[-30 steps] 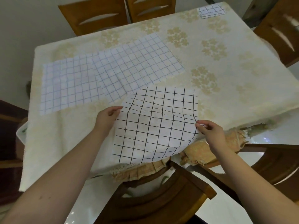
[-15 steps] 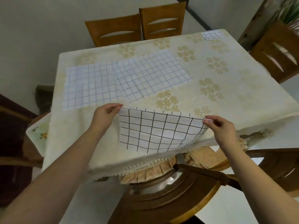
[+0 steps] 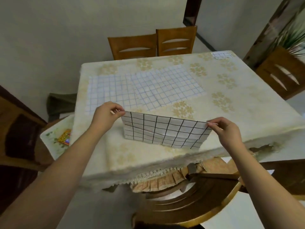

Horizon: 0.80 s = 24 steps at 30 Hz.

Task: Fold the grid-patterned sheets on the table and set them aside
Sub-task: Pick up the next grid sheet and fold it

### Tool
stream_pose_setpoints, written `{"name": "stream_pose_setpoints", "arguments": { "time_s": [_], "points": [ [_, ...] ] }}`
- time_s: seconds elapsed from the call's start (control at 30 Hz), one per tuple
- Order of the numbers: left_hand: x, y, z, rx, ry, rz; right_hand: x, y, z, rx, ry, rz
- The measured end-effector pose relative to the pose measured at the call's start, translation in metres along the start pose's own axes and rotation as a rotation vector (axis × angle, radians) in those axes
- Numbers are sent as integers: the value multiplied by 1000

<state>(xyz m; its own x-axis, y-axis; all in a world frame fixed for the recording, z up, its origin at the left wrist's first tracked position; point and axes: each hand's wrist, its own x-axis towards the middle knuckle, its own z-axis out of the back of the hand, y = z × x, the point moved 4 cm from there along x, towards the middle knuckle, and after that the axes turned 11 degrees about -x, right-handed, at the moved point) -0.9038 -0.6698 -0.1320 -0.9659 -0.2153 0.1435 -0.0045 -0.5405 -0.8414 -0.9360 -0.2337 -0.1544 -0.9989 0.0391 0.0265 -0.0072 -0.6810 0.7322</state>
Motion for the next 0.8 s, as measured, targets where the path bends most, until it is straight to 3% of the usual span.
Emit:
{"name": "stream_pose_setpoints", "arguments": {
  "time_s": [0.13, 0.3, 0.4, 0.8],
  "points": [
    [-4, 4, 20, -8, 31, -41, -9, 21, -4, 31, -9, 24],
    [-11, 4, 36, -226, 36, 133, -20, 37, -8, 31, 2, 47],
    [-10, 2, 40, -363, 48, 143, -24, 38, -11, 41, 16, 32],
    [26, 13, -3, -274, 85, 210, -6, -6, -32, 71, 80, -137]
  ]
}}
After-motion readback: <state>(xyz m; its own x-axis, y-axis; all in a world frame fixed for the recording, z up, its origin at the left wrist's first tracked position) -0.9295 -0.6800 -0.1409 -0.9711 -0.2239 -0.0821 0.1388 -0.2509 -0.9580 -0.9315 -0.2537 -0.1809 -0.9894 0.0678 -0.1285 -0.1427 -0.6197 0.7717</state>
